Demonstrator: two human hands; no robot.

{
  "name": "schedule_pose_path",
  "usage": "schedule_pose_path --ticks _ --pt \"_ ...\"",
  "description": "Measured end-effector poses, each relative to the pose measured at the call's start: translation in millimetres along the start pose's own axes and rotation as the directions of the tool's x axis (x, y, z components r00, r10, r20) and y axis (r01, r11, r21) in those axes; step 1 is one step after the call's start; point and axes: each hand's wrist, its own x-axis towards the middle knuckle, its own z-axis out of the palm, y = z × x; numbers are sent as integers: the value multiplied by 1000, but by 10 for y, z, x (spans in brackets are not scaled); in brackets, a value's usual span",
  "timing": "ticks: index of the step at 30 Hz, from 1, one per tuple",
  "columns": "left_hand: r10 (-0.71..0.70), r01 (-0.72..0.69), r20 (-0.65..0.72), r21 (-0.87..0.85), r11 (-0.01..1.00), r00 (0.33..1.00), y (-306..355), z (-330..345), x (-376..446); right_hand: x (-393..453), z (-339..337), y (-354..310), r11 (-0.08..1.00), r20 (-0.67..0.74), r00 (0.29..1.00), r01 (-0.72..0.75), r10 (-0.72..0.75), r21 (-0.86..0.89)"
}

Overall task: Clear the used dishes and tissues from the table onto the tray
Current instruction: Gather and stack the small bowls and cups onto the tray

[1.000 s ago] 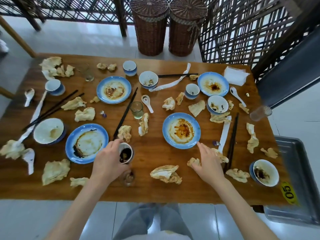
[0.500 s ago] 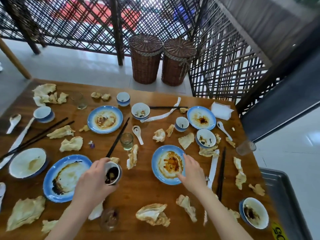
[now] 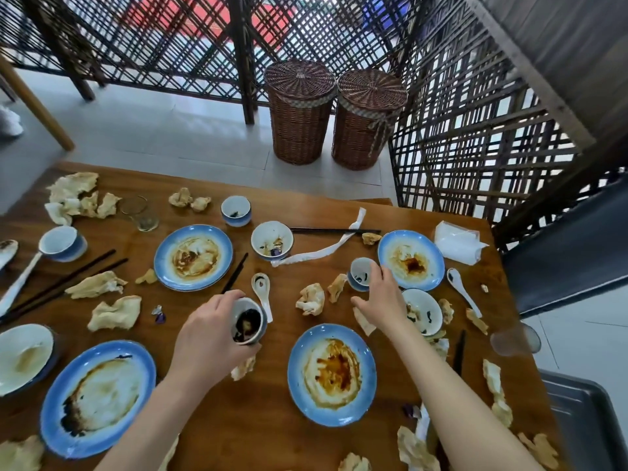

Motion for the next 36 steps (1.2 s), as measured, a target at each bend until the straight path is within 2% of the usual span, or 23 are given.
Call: schedule_pose_path --ticks 10,21,36 --pt "-30 30 -15 15 999 999 113 93 307 496 172 59 1000 85 996 2 -3 17" --pt "-52 50 -64 -26 998 997 18 56 447 445 231 26 987 -38 998 57 -52 153" --pt "73 -79 -102 -47 996 992 -661 -266 1168 -325 345 -955 972 -133 990 78 -49 220"
